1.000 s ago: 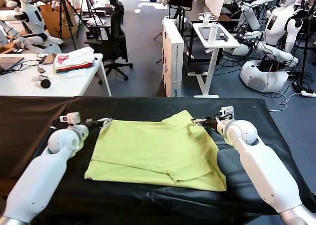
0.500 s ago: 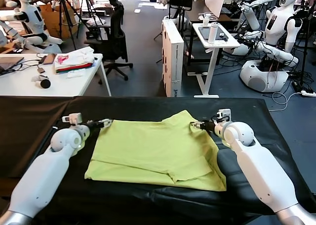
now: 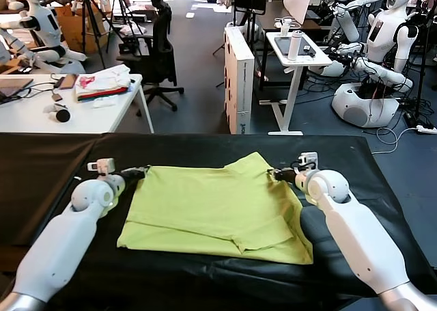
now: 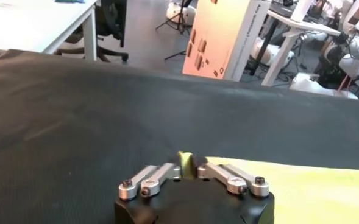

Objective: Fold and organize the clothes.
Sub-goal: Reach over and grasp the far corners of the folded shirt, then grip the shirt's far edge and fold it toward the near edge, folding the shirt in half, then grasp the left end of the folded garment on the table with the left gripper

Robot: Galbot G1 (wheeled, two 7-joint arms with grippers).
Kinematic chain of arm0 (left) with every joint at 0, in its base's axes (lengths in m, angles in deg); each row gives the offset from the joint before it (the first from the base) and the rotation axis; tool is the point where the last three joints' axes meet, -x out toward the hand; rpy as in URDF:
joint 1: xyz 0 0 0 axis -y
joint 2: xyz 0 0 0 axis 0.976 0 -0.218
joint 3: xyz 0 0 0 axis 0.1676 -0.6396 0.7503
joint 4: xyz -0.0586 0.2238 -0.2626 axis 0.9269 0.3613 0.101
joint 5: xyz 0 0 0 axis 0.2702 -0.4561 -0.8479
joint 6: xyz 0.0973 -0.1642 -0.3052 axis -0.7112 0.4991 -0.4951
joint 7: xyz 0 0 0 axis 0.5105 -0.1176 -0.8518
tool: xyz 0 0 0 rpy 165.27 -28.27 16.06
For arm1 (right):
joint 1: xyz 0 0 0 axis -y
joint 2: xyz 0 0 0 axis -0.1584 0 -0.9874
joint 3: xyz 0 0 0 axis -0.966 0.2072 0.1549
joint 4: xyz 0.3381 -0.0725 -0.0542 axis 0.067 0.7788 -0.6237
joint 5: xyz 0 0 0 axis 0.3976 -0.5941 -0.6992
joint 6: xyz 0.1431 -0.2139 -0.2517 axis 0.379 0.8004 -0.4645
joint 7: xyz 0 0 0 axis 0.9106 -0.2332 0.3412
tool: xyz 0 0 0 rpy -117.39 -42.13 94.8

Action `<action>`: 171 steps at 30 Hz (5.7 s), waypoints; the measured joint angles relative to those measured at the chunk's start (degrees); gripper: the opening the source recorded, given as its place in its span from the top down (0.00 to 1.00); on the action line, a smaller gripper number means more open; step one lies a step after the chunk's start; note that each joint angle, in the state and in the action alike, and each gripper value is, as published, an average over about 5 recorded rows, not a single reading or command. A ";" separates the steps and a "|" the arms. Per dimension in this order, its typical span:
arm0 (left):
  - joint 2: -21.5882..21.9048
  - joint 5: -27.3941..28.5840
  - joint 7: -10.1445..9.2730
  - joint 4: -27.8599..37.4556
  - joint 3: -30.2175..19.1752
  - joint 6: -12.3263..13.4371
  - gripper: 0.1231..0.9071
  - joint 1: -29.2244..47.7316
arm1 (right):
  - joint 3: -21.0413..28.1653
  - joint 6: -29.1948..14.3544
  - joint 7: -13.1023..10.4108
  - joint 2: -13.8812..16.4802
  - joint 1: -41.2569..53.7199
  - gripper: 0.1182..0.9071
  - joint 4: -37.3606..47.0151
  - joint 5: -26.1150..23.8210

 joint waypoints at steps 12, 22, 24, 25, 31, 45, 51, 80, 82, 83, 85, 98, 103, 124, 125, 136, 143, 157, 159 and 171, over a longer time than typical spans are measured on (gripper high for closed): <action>1.35 -1.20 -1.47 -5.23 3.78 0.21 0.97 -3.31 | -4.50 0.00 -4.29 3.06 -6.59 0.97 -10.30 3.80; 5.30 -4.08 -2.66 -18.88 9.81 0.10 0.97 -14.26 | -11.94 0.00 -6.61 7.62 -19.25 0.97 -25.50 6.47; 5.60 -4.24 -2.69 -21.33 10.97 0.12 0.97 -16.31 | -13.46 0.00 -7.39 8.39 -22.14 0.97 -28.44 6.48; 5.68 -4.21 -2.69 -22.43 11.49 0.14 0.97 -17.27 | -14.19 0.00 -7.82 8.73 -23.56 0.97 -29.84 6.47; 5.71 -3.97 -2.67 -28.14 14.37 0.43 0.97 -22.92 | -17.60 0.00 -10.72 9.71 -30.40 0.97 -36.32 6.31; 3.28 -3.66 -1.99 -34.37 23.58 3.17 0.97 -37.52 | -22.18 0.00 -11.03 10.23 -40.80 0.97 -40.28 5.17; 2.61 -3.14 -1.98 -34.69 25.42 3.55 0.97 -40.60 | -22.23 0.00 -11.16 10.56 -43.91 0.97 -42.41 4.34; -1.83 1.81 -2.27 -37.73 30.05 5.41 0.60 -50.23 | -25.15 0.00 -7.61 9.80 -49.18 0.39 -45.50 3.44; -1.75 2.03 -2.36 -37.59 30.60 5.22 0.43 -50.31 | -25.82 0.00 -8.08 9.54 -48.49 0.23 -45.19 3.54; -1.68 2.13 -2.38 -37.41 30.85 5.15 0.36 -50.34 | -26.13 0.00 -8.42 9.36 -48.01 0.16 -44.87 3.62; -1.53 2.21 -2.44 -36.85 31.37 5.09 0.20 -50.33 | -26.57 0.00 -9.13 8.87 -46.78 0.06 -43.90 3.81; -3.62 1.87 -4.16 -33.39 28.27 3.61 0.00 -41.83 | -24.48 0.00 -9.83 3.23 -37.62 0.00 -34.39 1.60; -4.71 2.85 -4.36 -30.82 24.78 2.69 0.00 -36.90 | -22.99 -0.44 -9.65 1.92 -35.62 0.00 -31.95 0.46; -5.69 4.15 -3.81 -26.76 20.52 2.04 0.61 -32.89 | -20.34 -1.82 -8.50 0.49 -33.97 0.44 -28.79 -1.23; -5.69 4.19 -3.80 -26.77 20.51 2.04 0.68 -32.94 | -20.41 -1.94 -8.46 0.47 -34.05 0.51 -28.77 -1.26; -5.82 4.45 -3.82 -26.90 21.10 2.70 0.97 -33.23 | -21.88 -6.13 -10.38 -0.92 -34.73 0.93 -27.97 -1.83; -5.71 4.28 -3.71 -26.96 22.23 3.96 0.96 -34.33 | -21.89 -8.31 -7.58 -1.56 -34.89 0.94 -26.98 -2.19; -5.61 3.00 -5.55 -26.82 23.14 4.01 0.09 -34.06 | -22.19 -31.87 3.96 1.58 -39.30 0.07 -28.93 -13.19; -4.98 1.11 -6.55 -27.32 23.79 2.83 0.02 -34.54 | -22.39 -36.84 5.89 2.55 -41.16 0.02 -29.71 -15.04; 5.32 -21.12 0.29 -29.27 30.87 -9.85 0.00 -39.40 | -28.31 -56.11 15.34 3.41 -58.06 0.00 -34.64 -19.46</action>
